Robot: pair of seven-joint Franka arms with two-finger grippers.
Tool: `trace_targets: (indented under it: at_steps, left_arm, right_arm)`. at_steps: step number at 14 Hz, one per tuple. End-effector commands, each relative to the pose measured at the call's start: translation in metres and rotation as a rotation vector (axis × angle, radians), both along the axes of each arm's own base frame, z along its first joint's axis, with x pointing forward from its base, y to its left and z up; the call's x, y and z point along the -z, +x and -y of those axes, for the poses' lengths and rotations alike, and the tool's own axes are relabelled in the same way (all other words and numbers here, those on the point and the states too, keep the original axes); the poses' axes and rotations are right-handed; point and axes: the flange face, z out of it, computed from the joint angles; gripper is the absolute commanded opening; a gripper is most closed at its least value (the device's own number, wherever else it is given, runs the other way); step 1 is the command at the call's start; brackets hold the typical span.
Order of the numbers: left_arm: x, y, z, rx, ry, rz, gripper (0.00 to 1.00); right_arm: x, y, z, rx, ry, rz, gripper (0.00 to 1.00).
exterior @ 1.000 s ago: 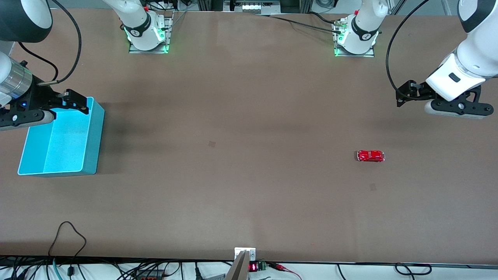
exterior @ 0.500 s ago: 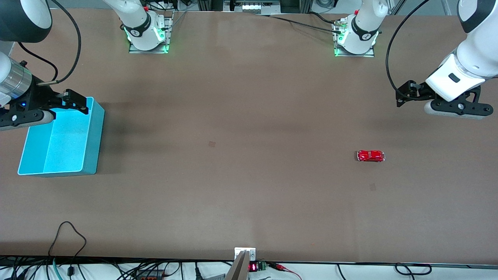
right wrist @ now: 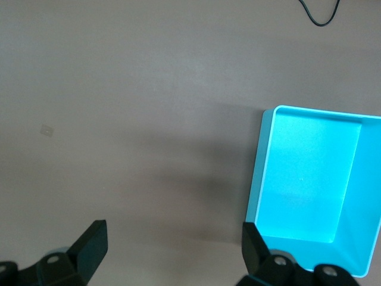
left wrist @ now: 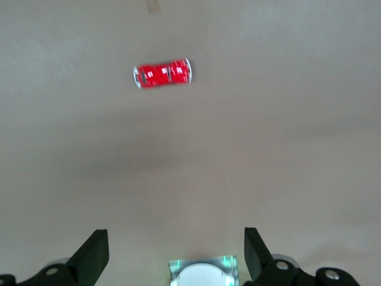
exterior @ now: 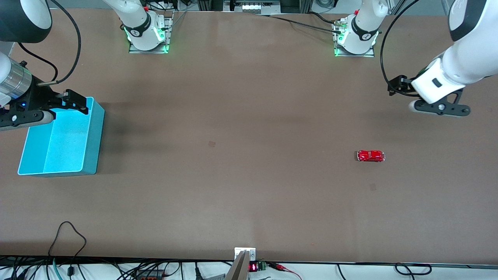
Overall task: Wind red beetle toy and store in blue box
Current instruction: 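Move the left gripper down over the red toy car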
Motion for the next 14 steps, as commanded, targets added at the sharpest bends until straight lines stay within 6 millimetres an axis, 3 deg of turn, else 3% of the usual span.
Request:
trace_targets:
  at_steps: [1,4,8,11,14]
  left_arm:
    - [0.0,-0.002,0.012,0.124,-0.035,-0.045,1.0]
    - [0.017,0.013,-0.006,0.403,-0.125,-0.051,1.0]
    - [0.06,0.044,-0.027,0.723,-0.171,0.002,1.0]
    - [0.109,0.056,-0.031,0.934,-0.15,0.048,1.0]
    - [0.176,0.052,-0.03,1.101,-0.132,0.116,1.0]
  right_arm:
    - [0.008,0.001,0.001,-0.006,0.017,-0.012,1.0]
    - [0.019,0.004,0.0,-0.009,0.017,-0.037,1.0]
    - [0.037,0.009,-0.001,-0.008,0.016,-0.07,1.0]
    - [0.043,0.009,-0.001,-0.008,0.017,-0.092,1.0]
    - [0.049,0.009,-0.001,-0.008,0.018,-0.109,1.0]
